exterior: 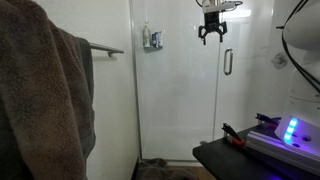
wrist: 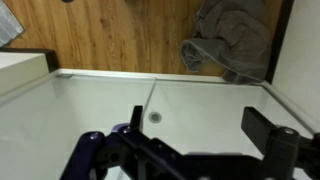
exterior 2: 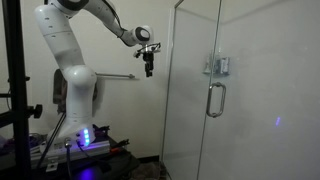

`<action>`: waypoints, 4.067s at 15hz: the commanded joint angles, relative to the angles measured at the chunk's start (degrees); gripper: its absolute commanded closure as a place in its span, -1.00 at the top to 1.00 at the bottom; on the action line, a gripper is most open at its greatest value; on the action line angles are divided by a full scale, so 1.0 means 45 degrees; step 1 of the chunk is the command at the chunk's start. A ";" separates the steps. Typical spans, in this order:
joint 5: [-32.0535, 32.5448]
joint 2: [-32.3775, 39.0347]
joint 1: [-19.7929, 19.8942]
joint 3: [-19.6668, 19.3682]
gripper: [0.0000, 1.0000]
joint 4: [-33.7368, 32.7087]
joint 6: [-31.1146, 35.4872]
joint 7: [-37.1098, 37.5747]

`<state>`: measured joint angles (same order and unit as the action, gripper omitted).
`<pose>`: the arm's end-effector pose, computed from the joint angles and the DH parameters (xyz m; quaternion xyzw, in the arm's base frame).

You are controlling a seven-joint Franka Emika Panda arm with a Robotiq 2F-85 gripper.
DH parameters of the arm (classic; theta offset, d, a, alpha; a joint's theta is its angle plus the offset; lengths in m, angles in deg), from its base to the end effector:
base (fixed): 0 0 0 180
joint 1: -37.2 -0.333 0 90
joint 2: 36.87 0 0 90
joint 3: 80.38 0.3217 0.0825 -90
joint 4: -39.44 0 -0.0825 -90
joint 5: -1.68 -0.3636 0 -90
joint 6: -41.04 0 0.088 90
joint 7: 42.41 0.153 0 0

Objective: Open the shower door.

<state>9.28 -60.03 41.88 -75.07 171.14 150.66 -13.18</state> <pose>0.4117 -0.0086 0.4733 0.9701 -0.2285 0.0285 0.0760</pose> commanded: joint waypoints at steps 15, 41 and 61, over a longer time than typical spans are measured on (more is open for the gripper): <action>0.7476 0.0552 0.3640 -0.1743 1.00 0.3391 0.5547 0.4385; 1.9632 0.3423 0.3454 -0.5598 1.00 0.1704 1.1373 1.2394; 2.1977 0.5982 0.3542 -0.5741 1.00 -0.1170 1.1440 1.5529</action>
<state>108.16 -33.03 57.82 -100.90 165.82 202.09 56.75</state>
